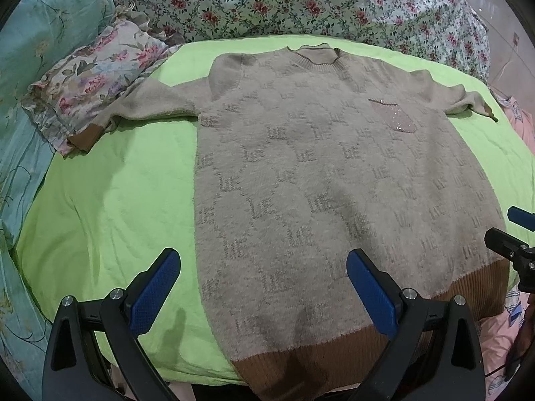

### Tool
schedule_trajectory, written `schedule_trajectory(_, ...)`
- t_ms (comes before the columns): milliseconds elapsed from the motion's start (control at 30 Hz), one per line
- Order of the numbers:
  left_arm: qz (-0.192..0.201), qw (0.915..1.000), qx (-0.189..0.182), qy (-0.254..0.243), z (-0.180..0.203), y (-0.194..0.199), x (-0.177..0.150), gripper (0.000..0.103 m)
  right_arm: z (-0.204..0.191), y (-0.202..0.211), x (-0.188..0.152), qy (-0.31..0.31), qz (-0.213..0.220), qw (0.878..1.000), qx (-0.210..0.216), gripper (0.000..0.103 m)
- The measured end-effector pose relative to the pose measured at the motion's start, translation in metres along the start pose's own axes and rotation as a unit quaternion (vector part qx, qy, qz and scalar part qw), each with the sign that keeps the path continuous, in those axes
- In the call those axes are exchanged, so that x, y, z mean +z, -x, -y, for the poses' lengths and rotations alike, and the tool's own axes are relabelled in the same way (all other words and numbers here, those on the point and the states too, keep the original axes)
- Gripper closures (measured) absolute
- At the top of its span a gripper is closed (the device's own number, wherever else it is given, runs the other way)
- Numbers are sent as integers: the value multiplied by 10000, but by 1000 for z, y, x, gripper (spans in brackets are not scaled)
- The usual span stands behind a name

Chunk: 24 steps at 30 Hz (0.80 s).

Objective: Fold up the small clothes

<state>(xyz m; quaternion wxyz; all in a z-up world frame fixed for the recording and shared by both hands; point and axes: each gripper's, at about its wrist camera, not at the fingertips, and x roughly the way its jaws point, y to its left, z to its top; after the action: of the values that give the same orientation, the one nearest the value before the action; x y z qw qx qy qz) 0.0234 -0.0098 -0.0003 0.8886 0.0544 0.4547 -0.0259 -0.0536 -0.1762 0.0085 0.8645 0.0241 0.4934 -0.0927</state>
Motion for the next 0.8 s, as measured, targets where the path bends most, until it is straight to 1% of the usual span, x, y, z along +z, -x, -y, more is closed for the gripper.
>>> schedule_trajectory(267,-76,10000,-24,-29,1,-4,4,3,4,-2,4,-69,-50,10000,27,0)
schedule_trajectory(467,8,10000,-1,-48,3,-4,8,3,9,-4,5,-160,-103,9998,76,0)
schedule_trajectory(667,86,9999,20,-53,4,-5,12,3,18,-4,9,-284,-55,9995,85,0)
schedule_trajectory(800,-26,10000,-7,-21,2,-10,17,3,27,-4,13,-427,-27,9990,103,0)
